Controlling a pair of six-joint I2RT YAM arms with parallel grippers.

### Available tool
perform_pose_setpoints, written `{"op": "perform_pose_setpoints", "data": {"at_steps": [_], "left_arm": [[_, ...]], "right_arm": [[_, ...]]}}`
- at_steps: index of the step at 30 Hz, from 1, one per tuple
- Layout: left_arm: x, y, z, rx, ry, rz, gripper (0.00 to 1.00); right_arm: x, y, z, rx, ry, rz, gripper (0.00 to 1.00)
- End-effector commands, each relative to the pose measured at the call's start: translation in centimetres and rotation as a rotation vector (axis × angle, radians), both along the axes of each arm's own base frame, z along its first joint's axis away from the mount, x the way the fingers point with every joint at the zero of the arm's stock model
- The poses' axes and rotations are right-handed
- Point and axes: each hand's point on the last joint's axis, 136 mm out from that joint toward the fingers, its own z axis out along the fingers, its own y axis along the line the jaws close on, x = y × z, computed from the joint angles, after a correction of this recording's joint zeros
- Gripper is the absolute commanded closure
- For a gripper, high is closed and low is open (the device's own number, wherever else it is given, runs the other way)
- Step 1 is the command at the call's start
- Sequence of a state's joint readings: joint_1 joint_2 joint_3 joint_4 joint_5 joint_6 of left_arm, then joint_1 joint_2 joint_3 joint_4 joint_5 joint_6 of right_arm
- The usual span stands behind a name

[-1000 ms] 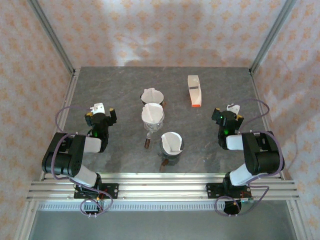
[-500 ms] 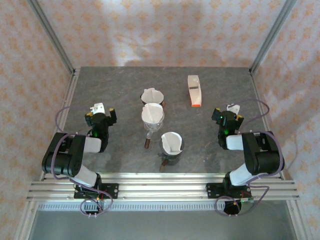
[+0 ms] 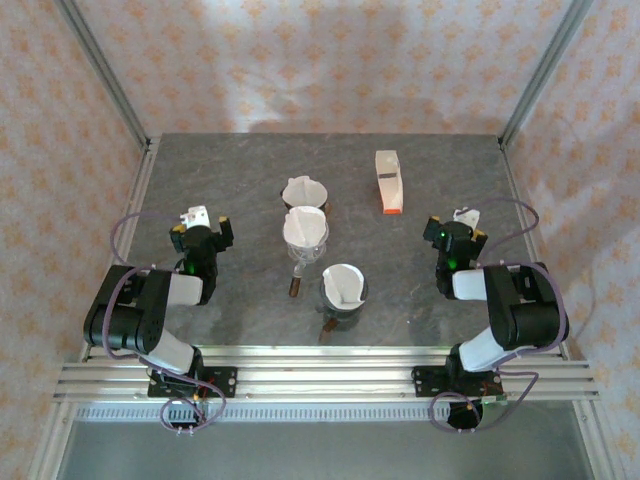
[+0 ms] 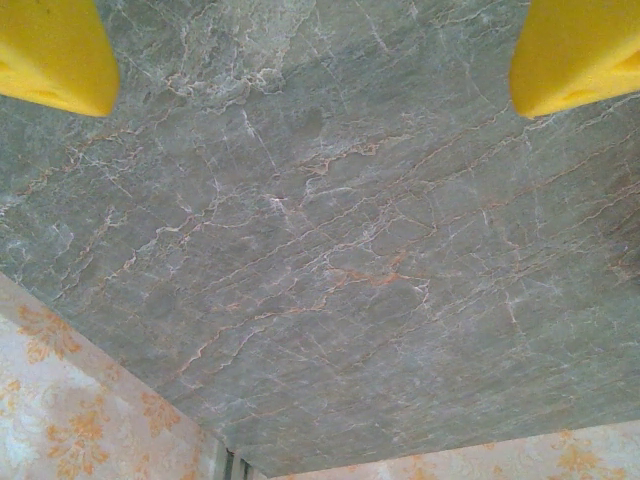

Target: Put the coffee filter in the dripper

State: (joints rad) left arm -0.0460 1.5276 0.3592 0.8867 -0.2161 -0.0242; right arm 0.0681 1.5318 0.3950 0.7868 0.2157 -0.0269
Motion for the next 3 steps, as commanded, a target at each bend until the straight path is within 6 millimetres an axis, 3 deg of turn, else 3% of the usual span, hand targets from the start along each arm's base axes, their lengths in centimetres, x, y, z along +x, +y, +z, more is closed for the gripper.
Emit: {"op": "perform_pose_setpoints", "data": {"at_steps": [1, 3], "left_arm": [[0.63, -0.38, 0.84, 0.018, -0.021, -0.016, 0.0], [0.66, -0.4, 0.88, 0.018, -0.023, -0.016, 0.0]], "right_arm": [[0.46, -0.28, 1.12, 0.01, -0.046, -0.016, 0.0], [0.46, -0.26, 1.13, 0.01, -0.046, -0.014, 0.0]]}}
